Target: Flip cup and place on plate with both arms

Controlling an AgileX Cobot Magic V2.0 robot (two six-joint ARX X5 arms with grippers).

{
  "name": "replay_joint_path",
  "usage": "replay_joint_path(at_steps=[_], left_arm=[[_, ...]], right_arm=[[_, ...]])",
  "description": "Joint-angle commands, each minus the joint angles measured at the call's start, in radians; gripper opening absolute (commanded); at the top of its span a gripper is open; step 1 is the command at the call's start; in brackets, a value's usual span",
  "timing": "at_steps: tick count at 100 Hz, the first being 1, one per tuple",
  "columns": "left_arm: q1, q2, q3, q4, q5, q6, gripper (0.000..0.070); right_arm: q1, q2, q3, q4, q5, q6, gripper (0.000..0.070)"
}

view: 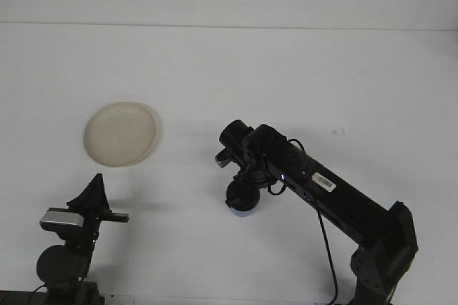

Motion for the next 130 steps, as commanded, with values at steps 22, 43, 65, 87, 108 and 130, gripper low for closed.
replay_joint_path(at_steps=[22, 43, 65, 87, 108, 130], left_arm=[[0.0, -0.002, -0.02, 0.012, 0.0, 0.007, 0.0012], [0.0, -0.002, -0.02, 0.011, 0.0, 0.007, 0.0012], [0.0, -0.002, -0.02, 0.011, 0.0, 0.007, 0.0012], [0.0, -0.002, -0.02, 0.011, 0.0, 0.007, 0.0012], [0.0, -0.002, -0.02, 0.011, 0.0, 0.007, 0.0012], [0.0, -0.002, -0.02, 0.011, 0.0, 0.007, 0.0012]], right_arm=[[0.0, 0.011, 0.036, -0.028, 0.003, -0.029, 0.0548], [-0.018, -0.029, 0.066, -0.039, 0.005, -0.037, 0.0548], [-0.068, -0.103, 0.101, -0.063, 0.005, -0.068, 0.0548], [-0.213, -0.178, 0.101, -0.066, 0.004, -0.094, 0.0548], [-0.396, -0.254, 0.093, -0.055, -0.004, -0.101, 0.0547], [-0.562, -0.418, -0.015, 0.053, -0.053, -0.099, 0.0547]])
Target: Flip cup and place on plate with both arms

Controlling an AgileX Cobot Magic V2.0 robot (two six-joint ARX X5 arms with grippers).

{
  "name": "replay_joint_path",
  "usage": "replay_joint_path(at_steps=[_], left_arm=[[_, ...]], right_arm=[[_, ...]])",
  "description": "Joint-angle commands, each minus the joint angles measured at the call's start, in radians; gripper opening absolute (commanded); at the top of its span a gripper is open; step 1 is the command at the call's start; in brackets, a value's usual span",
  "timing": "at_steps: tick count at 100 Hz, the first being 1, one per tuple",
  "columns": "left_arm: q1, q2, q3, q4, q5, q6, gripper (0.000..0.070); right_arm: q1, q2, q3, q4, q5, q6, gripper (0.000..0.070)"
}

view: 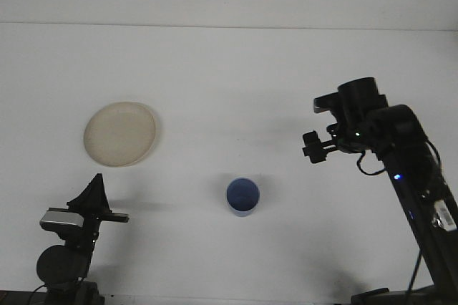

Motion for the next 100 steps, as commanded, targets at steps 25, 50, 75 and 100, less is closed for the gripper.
replay_joint_path(at_steps=[25, 50, 75, 100], left_arm=[[0.0, -0.002, -0.02, 0.012, 0.0, 0.007, 0.0012], [0.0, -0.002, -0.02, 0.011, 0.0, 0.007, 0.0012], [0.0, -0.002, -0.02, 0.011, 0.0, 0.008, 0.0012], [0.0, -0.002, -0.02, 0.011, 0.0, 0.007, 0.0012]], right_arm=[[-0.137, -0.294, -0.253, 0.23, 0.0, 0.004, 0.0547], [-0.188, -0.581, -0.579, 0.476, 0.0, 0.004, 0.0547], [-0.188, -0.838, -0.876, 0.752, 0.014, 0.003, 0.0547], [-0.188, -0.977, -1.0, 0.861, 0.052, -0.004, 0.0547]])
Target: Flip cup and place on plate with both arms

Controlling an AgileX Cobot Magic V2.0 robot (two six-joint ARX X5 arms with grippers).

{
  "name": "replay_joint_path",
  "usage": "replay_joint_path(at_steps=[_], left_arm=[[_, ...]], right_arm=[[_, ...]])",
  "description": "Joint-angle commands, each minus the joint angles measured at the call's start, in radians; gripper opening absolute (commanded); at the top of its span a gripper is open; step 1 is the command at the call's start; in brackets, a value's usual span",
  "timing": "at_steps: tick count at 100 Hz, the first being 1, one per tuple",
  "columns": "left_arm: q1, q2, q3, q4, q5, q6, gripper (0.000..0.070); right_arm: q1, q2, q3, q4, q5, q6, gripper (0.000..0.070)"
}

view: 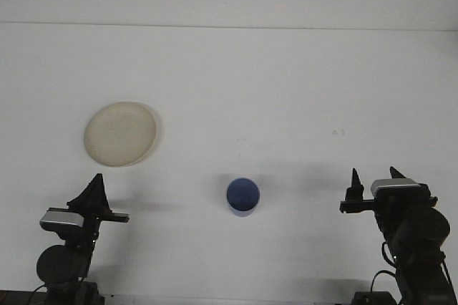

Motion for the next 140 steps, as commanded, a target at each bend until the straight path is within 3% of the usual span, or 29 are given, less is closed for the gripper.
replay_joint_path(at_steps=[1, 118, 140], left_arm=[[0.0, -0.002, -0.02, 0.012, 0.0, 0.007, 0.0012], [0.0, -0.002, -0.018, 0.015, 0.0, 0.003, 0.0012], [0.0, 0.006, 0.061, -0.084, -0.001, 0.002, 0.0012]], right_arm=[[-0.001, -0.012, 0.004, 0.019, 0.001, -0.005, 0.0547], [-0.001, -0.043, 0.004, 0.029, 0.028, 0.003, 0.0547], [-0.001, -0.043, 0.004, 0.029, 0.027, 0.003, 0.0547]])
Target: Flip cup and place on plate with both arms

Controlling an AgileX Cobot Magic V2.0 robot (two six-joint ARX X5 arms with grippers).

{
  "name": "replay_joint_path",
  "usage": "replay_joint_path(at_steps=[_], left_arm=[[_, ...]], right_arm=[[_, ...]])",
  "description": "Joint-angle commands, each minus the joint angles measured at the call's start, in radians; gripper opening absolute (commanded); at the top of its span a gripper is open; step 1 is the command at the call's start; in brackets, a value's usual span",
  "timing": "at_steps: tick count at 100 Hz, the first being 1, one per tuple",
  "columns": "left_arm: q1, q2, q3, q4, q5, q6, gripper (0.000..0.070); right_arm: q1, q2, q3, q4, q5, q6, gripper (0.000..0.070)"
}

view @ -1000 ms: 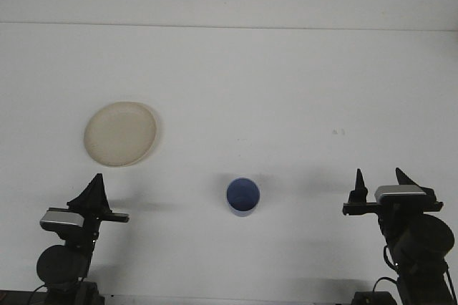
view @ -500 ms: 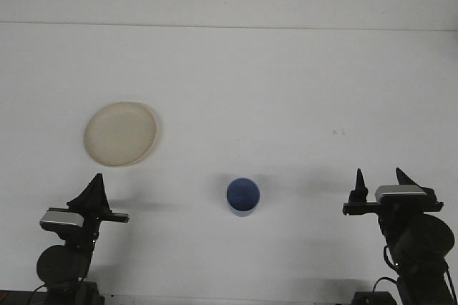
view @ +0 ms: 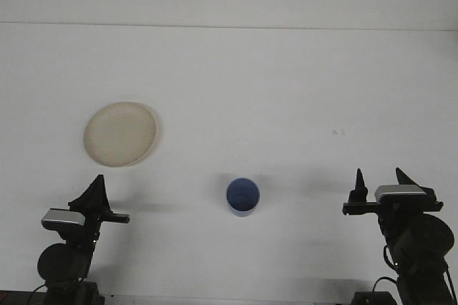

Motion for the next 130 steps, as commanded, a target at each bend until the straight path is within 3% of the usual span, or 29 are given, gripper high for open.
replay_joint_path(at_steps=[1, 22, 42, 76, 102, 130], left_arm=[[0.0, 0.005, 0.051, -0.024, -0.001, 0.002, 0.0012], [0.0, 0.09, 0.219, -0.181, 0.0, -0.005, 0.0012], [0.0, 0.273, 0.43, -0.299, 0.0, -0.056, 0.0012], [0.0, 0.7, 0.888, -0.739, 0.0, -0.055, 0.0012], [-0.001, 0.932, 1.099, -1.011, 0.001, -0.05, 0.0012], [-0.001, 0.986, 1.123, -1.035, 0.001, -0.041, 0.0012]], right_arm=[[-0.001, 0.003, 0.008, 0.011, 0.001, 0.003, 0.0547], [-0.001, 0.003, 0.008, 0.011, 0.0, 0.004, 0.0547], [-0.001, 0.003, 0.008, 0.011, 0.0, 0.007, 0.0547], [-0.001, 0.003, 0.008, 0.011, 0.0, 0.014, 0.0547], [-0.001, 0.003, 0.008, 0.011, 0.0, 0.014, 0.0547], [-0.001, 0.003, 0.008, 0.011, 0.001, 0.014, 0.0547]])
